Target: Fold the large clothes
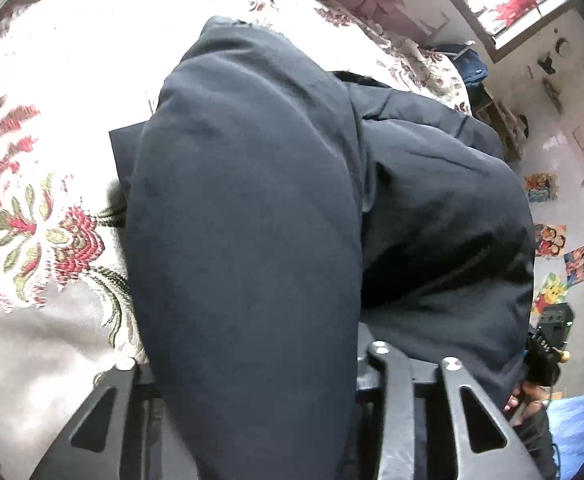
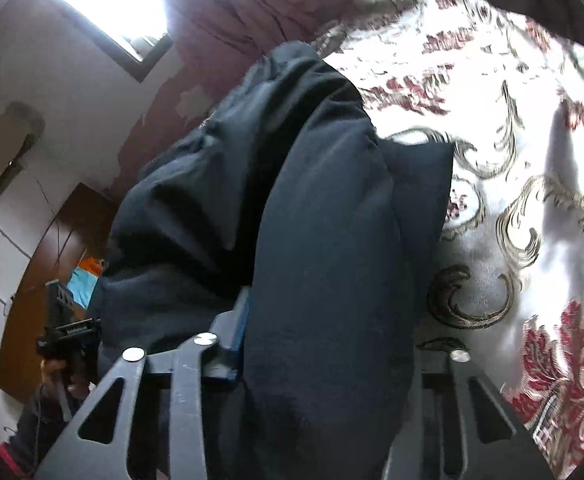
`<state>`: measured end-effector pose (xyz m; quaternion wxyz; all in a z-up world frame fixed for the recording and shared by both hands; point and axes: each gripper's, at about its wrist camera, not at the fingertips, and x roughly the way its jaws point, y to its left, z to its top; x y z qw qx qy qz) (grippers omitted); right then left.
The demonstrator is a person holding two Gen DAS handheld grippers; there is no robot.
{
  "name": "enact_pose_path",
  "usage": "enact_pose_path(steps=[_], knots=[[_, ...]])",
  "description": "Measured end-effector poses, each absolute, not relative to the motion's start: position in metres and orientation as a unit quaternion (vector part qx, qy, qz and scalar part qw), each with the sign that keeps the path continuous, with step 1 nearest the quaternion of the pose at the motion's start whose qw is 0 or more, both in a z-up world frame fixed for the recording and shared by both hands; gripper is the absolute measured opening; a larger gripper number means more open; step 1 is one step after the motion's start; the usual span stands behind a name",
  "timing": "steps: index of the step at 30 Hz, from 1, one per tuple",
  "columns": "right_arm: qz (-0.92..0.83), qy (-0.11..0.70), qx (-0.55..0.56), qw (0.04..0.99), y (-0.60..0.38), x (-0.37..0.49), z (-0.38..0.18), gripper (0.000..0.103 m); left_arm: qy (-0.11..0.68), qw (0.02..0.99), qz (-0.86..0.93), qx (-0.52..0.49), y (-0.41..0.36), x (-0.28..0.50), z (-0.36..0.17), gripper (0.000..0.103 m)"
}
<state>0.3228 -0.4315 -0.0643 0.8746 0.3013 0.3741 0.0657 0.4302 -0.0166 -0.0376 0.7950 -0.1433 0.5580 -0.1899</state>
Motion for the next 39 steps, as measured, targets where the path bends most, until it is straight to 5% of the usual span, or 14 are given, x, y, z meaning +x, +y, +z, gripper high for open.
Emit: enact_pose_path(steps=[6,19,24,29,33,39], knots=[[0.11,0.309,0.258,0.909,-0.414,0.298,-0.017,0.023,0.538,0.816,-0.175,-0.116,-0.011,0.42,0.002,0.021],[0.208,0.195,0.133,0.949,-0.32,0.326,0.075,0.023,0.431,0.889,-0.13,-0.078,0.037,0.401,0.124,0.02],[0.213,0.221,0.13,0.943,-0.302,0.354,0.062,0.023,0.416,0.9,-0.097,-0.09,0.084,0.39,0.134,0.02],[0.156,0.313,0.125,0.928,-0.292,0.389,0.013,0.025,0.451,0.881,-0.078,-0.119,0.11,0.409,0.076,0.02],[0.124,0.342,0.163,0.917,-0.318,0.39,-0.014,0.041,0.469,0.865,-0.054,-0.17,0.121,0.426,0.016,0.036],[0.103,0.361,0.127,0.918,-0.303,0.379,-0.002,0.056,0.451,0.871,-0.039,-0.191,0.136,0.422,0.014,0.061]])
